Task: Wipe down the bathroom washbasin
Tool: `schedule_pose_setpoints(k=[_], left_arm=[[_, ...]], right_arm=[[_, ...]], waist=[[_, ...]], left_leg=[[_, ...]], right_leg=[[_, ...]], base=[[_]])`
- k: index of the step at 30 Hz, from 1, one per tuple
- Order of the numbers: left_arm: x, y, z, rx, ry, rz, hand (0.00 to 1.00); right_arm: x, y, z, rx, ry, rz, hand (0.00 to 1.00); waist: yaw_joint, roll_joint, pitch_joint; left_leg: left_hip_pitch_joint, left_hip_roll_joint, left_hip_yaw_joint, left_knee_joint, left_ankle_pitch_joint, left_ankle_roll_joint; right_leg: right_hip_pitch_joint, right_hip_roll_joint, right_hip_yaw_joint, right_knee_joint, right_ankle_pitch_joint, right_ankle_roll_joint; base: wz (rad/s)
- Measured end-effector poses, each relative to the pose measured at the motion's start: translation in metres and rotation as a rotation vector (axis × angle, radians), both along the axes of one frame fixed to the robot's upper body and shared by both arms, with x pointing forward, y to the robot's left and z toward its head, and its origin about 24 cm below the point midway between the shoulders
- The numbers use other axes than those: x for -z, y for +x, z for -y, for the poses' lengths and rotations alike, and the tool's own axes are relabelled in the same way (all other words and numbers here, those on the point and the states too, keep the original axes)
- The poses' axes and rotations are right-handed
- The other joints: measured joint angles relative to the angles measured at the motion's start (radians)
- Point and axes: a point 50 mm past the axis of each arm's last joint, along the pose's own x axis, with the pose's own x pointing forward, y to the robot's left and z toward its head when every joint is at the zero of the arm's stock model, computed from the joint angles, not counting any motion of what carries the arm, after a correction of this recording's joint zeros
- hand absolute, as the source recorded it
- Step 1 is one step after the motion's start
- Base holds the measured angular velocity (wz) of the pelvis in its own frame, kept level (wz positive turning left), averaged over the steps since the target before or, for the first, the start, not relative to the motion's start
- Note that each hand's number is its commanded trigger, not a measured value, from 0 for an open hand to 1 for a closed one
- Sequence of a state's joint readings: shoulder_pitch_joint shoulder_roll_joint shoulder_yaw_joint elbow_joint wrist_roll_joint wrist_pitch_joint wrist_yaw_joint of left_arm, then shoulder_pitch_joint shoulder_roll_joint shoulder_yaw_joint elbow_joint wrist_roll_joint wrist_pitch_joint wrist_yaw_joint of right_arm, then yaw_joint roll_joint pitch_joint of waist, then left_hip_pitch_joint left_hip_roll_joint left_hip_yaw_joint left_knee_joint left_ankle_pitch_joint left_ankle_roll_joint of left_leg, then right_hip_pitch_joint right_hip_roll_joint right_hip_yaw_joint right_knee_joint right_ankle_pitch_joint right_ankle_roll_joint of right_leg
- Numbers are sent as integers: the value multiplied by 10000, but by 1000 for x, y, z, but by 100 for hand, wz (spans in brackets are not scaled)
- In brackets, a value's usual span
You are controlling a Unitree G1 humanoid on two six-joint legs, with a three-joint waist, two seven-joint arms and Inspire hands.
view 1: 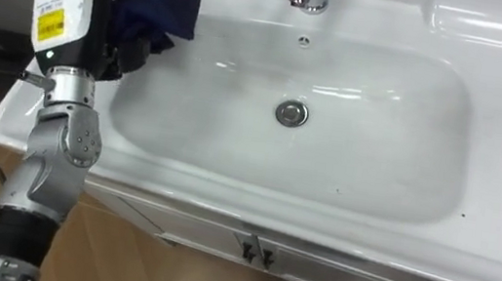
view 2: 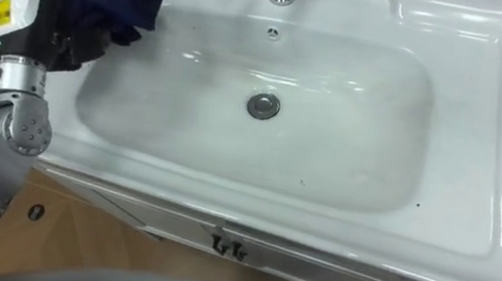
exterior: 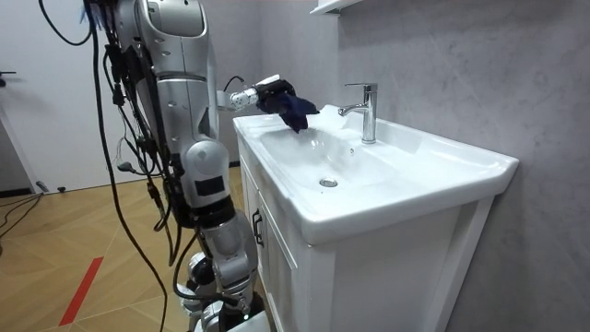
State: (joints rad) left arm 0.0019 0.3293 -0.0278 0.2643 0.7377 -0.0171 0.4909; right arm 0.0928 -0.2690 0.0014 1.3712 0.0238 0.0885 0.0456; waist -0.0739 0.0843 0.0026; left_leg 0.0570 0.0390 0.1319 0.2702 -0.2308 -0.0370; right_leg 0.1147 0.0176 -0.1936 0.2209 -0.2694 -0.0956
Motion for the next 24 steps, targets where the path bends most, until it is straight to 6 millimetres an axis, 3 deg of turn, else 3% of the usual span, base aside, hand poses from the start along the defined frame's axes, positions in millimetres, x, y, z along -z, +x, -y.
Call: schedule_pose_setpoints(k=[6, 15, 23, 24], left_arm=[[22, -31, -27, -1431, 3, -1110, 100], [14, -37, -48, -2416, -82, -713, 100], [15, -37, -48, -2435, -206, -710, 100], [15, -37, -48, -2433, -206, -714, 78]], right_arm=[[0, -3, 0, 98, 3, -96, 0], [0, 0, -1, 35, 214, 1, 0], [0, 6, -1, -197, 280, 127, 0], [0, 8, -1, -237, 309, 191, 0]], waist=[[149, -22, -39], [336, -235, -74], [327, -183, -40], [327, -159, -25]], left_leg=[[-6, -9, -78, 7, 1, -1], [113, -60, -273, -28, 0, -1], [60, -60, -285, -19, 0, -1], [58, -62, -285, -19, 0, -1]], right_leg=[[63, 11, -116, -28, -1, -2], [301, 9, -201, -182, 0, -3], [296, 1, -278, -208, 0, -2], [296, -1, -278, -217, 0, -2]], base=[[5], [3], [2], [0]])
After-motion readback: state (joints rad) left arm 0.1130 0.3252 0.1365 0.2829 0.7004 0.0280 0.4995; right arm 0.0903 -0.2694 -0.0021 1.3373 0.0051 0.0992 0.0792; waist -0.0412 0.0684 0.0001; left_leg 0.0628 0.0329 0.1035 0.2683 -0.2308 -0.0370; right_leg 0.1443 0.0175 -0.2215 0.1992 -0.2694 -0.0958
